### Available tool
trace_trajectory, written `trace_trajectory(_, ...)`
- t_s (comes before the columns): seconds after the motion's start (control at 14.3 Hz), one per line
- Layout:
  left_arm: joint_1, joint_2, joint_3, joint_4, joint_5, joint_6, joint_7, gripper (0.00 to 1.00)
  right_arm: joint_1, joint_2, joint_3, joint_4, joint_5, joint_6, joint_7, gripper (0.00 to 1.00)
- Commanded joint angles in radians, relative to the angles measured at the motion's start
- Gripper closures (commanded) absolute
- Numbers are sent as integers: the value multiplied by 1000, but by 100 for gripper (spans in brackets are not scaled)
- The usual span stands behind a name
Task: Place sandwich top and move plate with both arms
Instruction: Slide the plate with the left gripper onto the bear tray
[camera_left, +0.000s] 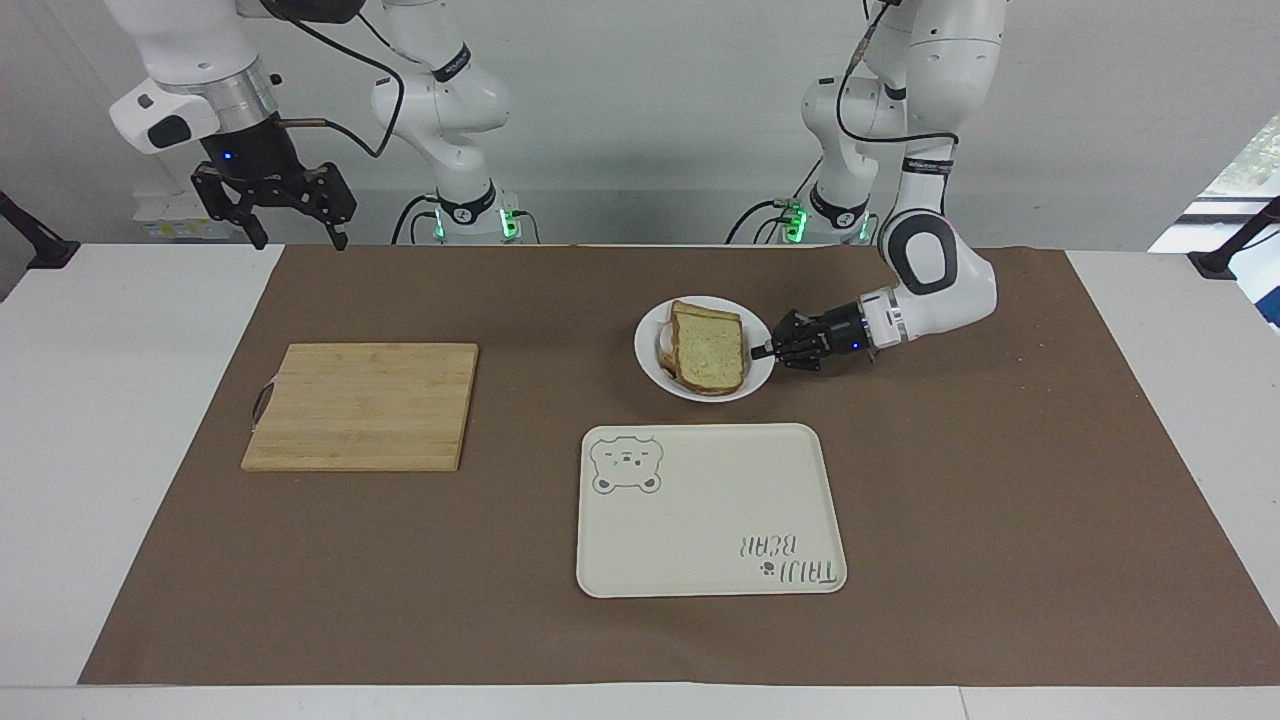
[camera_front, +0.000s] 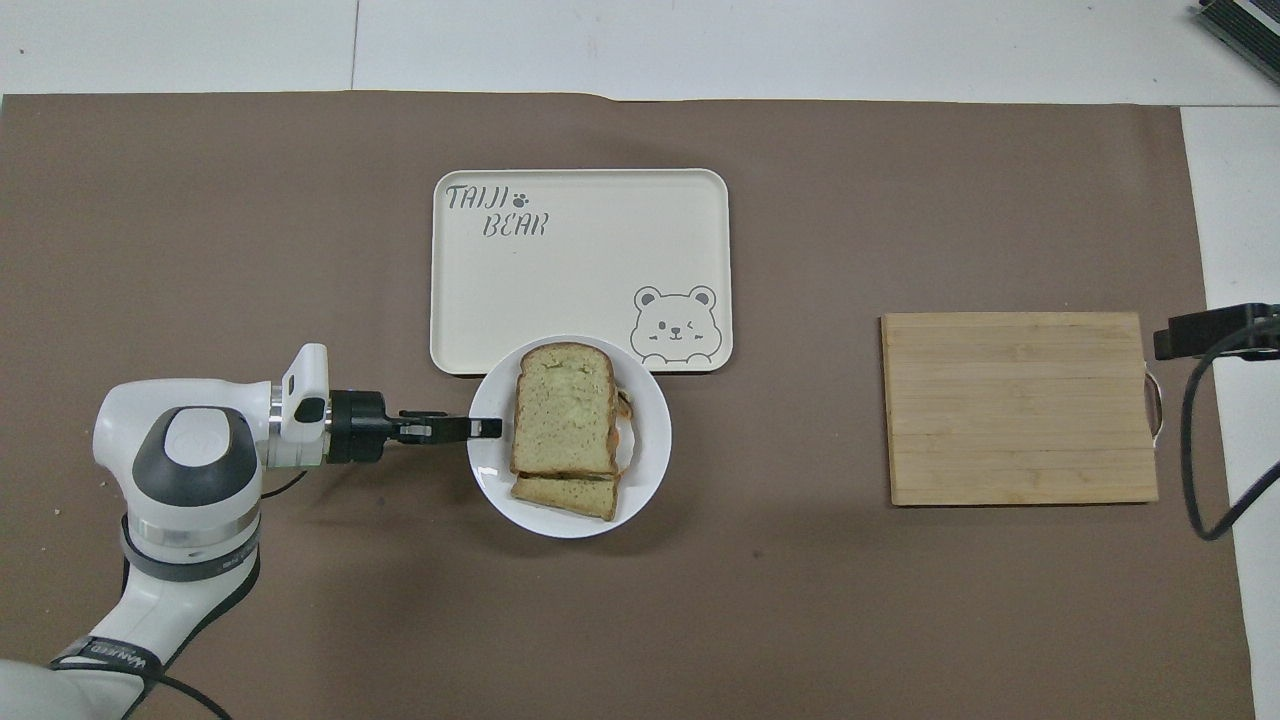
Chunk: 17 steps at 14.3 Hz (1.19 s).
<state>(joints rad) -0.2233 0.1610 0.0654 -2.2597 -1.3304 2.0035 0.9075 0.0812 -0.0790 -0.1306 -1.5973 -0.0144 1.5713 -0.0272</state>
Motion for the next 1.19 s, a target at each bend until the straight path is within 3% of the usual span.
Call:
trace_trajectory(0.0,15,127,-4,217,60,-46,-102,100,-15,-22,6,-26,45,-10,-11,0)
trace_trajectory(0.49,33,363,-24,618,111,-26,-335,100,-14,-22,8,-20,50,-20,-11,0)
trace_trajectory(0.84,38,454,-39,692,140,-2,-345,100,-15,-22,9,-20,50,-19,-11,0)
trace_trajectory(1.12,27,465,-49,706,216,18,-369,100,-14,-22,9,-20,51,-19,-11,0)
